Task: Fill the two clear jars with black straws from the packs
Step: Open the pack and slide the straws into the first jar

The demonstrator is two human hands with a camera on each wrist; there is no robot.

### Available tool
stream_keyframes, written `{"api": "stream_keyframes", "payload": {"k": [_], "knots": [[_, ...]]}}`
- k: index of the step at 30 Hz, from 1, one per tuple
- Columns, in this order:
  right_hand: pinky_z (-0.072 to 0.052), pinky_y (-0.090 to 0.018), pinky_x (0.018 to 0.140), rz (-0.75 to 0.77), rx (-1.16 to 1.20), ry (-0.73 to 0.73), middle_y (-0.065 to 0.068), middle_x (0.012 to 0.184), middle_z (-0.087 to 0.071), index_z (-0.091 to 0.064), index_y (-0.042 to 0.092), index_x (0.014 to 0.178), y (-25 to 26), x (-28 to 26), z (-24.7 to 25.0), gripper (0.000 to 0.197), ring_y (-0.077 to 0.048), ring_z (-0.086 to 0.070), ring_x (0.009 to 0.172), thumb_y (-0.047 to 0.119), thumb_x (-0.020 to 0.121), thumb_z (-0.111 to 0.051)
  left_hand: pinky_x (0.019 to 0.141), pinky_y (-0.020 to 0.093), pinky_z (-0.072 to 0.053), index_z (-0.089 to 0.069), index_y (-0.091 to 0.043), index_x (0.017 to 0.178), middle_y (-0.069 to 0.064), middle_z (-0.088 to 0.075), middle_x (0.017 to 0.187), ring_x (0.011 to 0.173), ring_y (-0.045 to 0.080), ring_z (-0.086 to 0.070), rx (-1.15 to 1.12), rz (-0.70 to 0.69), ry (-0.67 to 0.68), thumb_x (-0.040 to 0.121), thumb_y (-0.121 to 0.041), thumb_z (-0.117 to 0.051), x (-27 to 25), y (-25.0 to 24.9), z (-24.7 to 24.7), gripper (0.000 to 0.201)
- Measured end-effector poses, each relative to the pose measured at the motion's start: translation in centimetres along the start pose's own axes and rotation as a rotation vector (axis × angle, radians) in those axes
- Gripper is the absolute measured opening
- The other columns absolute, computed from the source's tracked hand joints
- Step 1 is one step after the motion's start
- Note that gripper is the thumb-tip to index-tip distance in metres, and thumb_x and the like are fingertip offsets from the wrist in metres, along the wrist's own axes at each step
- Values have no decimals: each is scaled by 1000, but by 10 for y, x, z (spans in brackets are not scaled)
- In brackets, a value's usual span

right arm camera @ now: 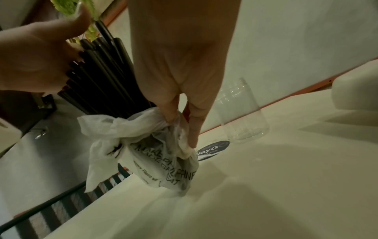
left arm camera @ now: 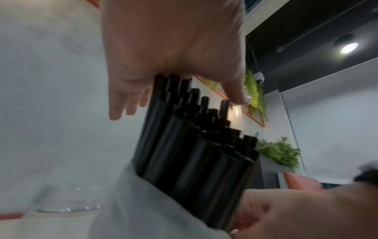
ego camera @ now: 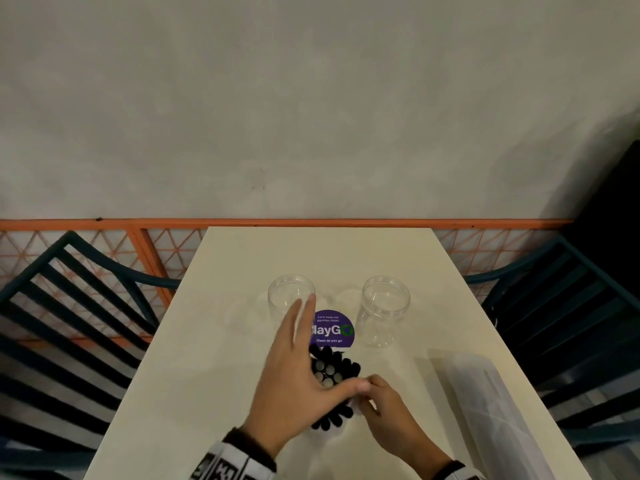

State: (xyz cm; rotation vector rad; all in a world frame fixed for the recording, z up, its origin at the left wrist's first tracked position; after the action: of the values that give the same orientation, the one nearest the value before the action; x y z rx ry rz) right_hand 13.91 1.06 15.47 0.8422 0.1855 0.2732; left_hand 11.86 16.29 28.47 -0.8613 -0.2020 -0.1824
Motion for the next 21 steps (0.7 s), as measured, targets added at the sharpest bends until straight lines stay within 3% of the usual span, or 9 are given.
{"api": "stream_keyframes", "payload": {"k": [3,6,8,9,11,14,17,19,21], "knots": [[-38,-10,70,-23,-2,-6,1,83,-44,-46,39,78,0,4,2,36,-6,-45,74,7,95,-42,109,24,-23,-2,-42,140,-8,-23,148,135,4,-20,43,-39,-176,62,-77,-52,-1,-4,-5,100],[-42,-13,73,-25,17,5,-8,92,-50,-57,25,98,1,5,1,22,-15,-50,82,11,96,-40,106,39,-37,-13,-26,144,8,-31,149,136,21,-31,174,-112,-190,74,-73,-43,-4,-6,-16,90],[-47,-28,86,-25,1,6,-15,103,-54,-58,26,98,-1,5,-3,20,-24,-54,94,14,96,-41,111,48,-29,-10,-24,145,8,-14,154,142,24,-14,246,-82,-164,72,-78,-37,-2,-4,-24,95],[-47,-29,88,-14,-5,0,-14,104,-54,-59,24,103,0,5,-4,21,-24,-54,96,15,96,-42,114,48,-19,-6,-24,146,7,-4,155,143,25,-2,265,-53,-170,71,-80,-34,1,-1,-25,98],[-41,-15,81,27,-42,-16,-7,95,-50,-59,18,112,4,4,-6,24,-16,-51,90,13,96,-41,115,45,-6,-2,-23,146,11,2,155,143,26,8,326,-27,-188,71,-81,-31,9,3,-25,99],[-34,-7,68,73,-101,-23,8,79,-35,-57,13,105,6,3,-11,20,-4,-40,73,9,96,-39,115,40,-12,-18,-16,144,13,-14,154,143,28,-6,408,-24,-134,81,-70,-31,17,10,-31,85],[-32,-8,59,53,-229,-28,2,76,-31,-52,3,84,-3,1,-18,16,-6,-34,67,-1,94,-40,113,37,-21,-40,-12,135,16,-38,146,135,32,-35,444,-37,-45,89,-52,-29,17,13,-45,62],[-30,-11,62,21,-181,0,6,75,-31,-55,0,93,-6,1,-22,14,-5,-33,66,0,93,-41,110,37,-17,-48,-11,129,17,-33,148,134,30,-38,452,-71,-29,91,-41,-31,17,13,-50,52],[-31,-14,65,21,-141,5,9,77,-32,-56,5,102,-8,2,-19,18,-3,-35,70,5,94,-40,110,37,-13,-46,-9,131,15,-27,151,135,25,-36,466,-99,-18,90,-34,-32,20,12,-52,50]]}}
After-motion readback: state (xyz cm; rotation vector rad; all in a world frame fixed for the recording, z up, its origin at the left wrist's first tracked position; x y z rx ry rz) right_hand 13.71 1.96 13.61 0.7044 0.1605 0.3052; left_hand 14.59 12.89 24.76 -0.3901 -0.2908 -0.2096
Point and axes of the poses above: each hand's wrist, its own x-axis towards the middle knuckle, its own z-axis out of the back of the hand, y = z × x, the point moved 6 cm from there along x, towards the middle knuckle
